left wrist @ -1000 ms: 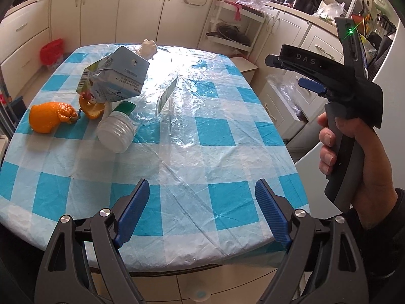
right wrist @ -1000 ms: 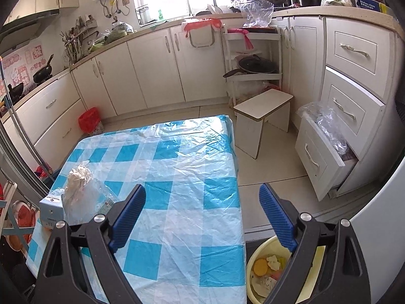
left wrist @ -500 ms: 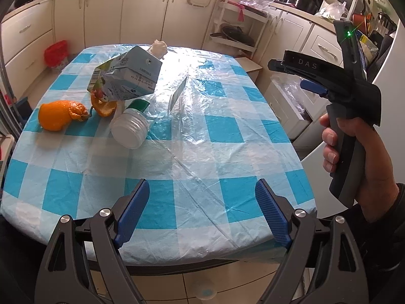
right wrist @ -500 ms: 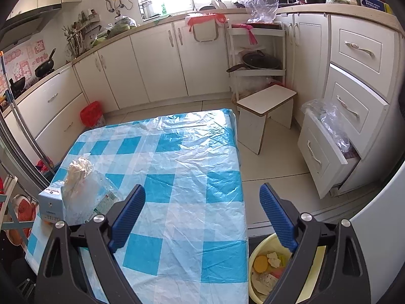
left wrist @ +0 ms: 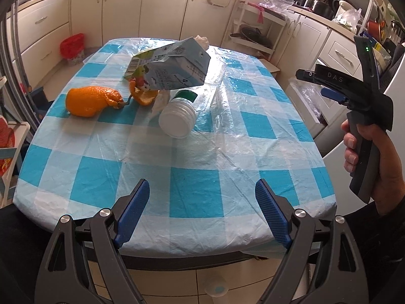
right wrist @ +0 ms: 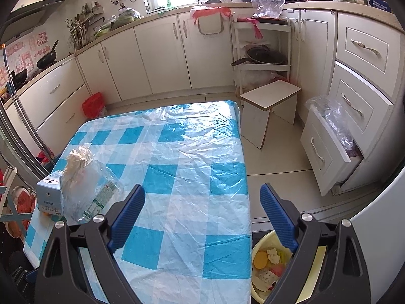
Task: Collect trash
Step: 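Move both open tools back over the table toward the orange peel, then grasp the orange peel with the left tool while the right tool grasps the juice carton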
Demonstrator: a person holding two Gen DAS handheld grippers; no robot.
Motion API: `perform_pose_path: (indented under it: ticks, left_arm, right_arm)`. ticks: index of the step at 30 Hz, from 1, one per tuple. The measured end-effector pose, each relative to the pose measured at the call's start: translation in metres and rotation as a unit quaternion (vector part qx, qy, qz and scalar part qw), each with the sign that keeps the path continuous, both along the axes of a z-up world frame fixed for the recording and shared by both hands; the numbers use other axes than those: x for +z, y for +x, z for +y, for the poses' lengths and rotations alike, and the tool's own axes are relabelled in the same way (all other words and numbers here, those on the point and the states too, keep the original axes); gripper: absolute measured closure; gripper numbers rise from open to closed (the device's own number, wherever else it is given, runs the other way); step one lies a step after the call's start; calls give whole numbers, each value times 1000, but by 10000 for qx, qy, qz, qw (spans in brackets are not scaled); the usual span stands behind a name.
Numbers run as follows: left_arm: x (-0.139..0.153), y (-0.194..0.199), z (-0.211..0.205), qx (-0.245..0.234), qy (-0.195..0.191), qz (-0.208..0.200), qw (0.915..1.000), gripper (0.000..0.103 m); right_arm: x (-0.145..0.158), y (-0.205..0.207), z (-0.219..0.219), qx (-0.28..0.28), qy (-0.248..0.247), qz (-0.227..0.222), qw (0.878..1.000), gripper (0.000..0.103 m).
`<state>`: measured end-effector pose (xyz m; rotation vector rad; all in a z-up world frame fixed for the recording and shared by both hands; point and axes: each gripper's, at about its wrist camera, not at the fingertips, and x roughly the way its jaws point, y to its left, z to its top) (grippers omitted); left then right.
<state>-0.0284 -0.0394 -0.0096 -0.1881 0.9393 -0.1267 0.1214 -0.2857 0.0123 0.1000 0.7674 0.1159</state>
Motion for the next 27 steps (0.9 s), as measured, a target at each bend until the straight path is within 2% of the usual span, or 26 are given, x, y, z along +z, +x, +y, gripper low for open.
perform_pose_path:
  ticks: [7, 12, 19, 22, 27]
  left_arm:
    - [5, -4, 19, 151, 161, -77, 9997, 21]
    - [17, -9, 56, 457, 446, -277, 9976, 21]
    - [25, -4, 106, 825, 806, -348, 9927, 22]
    - [27, 6, 111, 628, 1191, -399, 9901, 22]
    - [18, 35, 105, -71, 1985, -368, 9794, 21]
  right_arm:
    - [-2, -1, 1, 62, -36, 40, 10000, 14]
    - [-4, 0, 1, 86, -49, 87, 9999, 14]
    - [-7, 0, 6, 183, -103, 146, 9997, 14]
    - [-10, 1, 9, 243, -140, 193, 9994, 14]
    - [-15, 1, 14, 318, -225, 277, 9989, 14]
